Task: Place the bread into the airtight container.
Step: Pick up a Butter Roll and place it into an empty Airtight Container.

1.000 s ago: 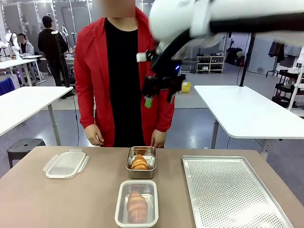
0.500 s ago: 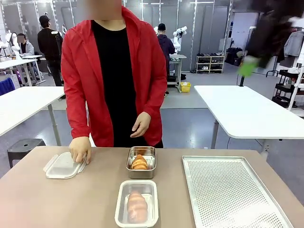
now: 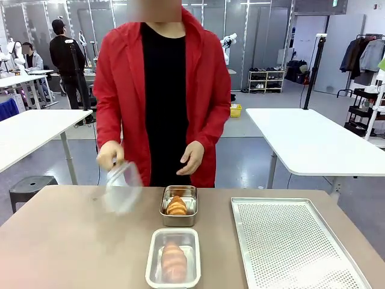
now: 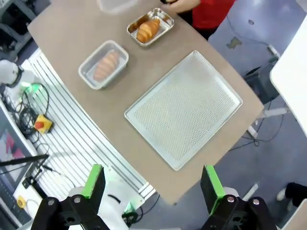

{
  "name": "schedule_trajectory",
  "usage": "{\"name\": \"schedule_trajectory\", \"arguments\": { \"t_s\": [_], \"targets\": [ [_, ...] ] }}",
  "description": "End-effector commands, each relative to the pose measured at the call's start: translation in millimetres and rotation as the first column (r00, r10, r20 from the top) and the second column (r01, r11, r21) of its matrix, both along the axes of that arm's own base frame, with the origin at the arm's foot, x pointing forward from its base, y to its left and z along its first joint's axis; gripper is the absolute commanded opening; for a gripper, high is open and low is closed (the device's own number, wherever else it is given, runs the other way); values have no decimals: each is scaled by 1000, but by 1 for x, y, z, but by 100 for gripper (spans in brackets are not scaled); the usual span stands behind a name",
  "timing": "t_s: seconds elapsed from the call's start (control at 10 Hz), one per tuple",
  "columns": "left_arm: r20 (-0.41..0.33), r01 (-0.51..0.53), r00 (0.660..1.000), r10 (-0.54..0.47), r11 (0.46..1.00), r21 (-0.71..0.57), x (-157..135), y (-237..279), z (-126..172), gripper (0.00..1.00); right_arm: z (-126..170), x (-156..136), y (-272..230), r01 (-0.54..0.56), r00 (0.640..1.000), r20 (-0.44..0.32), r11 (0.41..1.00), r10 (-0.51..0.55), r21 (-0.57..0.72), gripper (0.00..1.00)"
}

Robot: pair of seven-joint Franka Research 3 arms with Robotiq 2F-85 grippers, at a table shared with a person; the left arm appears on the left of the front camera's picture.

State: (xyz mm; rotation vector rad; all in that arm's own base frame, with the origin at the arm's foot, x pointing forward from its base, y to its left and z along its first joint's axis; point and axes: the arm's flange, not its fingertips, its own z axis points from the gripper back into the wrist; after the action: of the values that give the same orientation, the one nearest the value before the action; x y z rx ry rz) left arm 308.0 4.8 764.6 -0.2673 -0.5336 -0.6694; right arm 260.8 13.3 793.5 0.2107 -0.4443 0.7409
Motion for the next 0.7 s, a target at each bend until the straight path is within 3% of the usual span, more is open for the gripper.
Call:
{"name": "schedule_trajectory", "arguments": {
  "t_s": [0.0,0.1,0.6],
  "targets": [
    [7,19,1000,-19,1000,2,0,1,1,100,-10,0,4,35,996,73,993,-43,109,100],
    [7,19,1000,-19,1000,2,0,1,1,100,0,0,0,0,1000,0,1000,0,0,100],
    [7,19,1000,-19,1000,2,0,1,1,100,0,0,0,0,1000,0,1000,0,0,100]
  ]
}}
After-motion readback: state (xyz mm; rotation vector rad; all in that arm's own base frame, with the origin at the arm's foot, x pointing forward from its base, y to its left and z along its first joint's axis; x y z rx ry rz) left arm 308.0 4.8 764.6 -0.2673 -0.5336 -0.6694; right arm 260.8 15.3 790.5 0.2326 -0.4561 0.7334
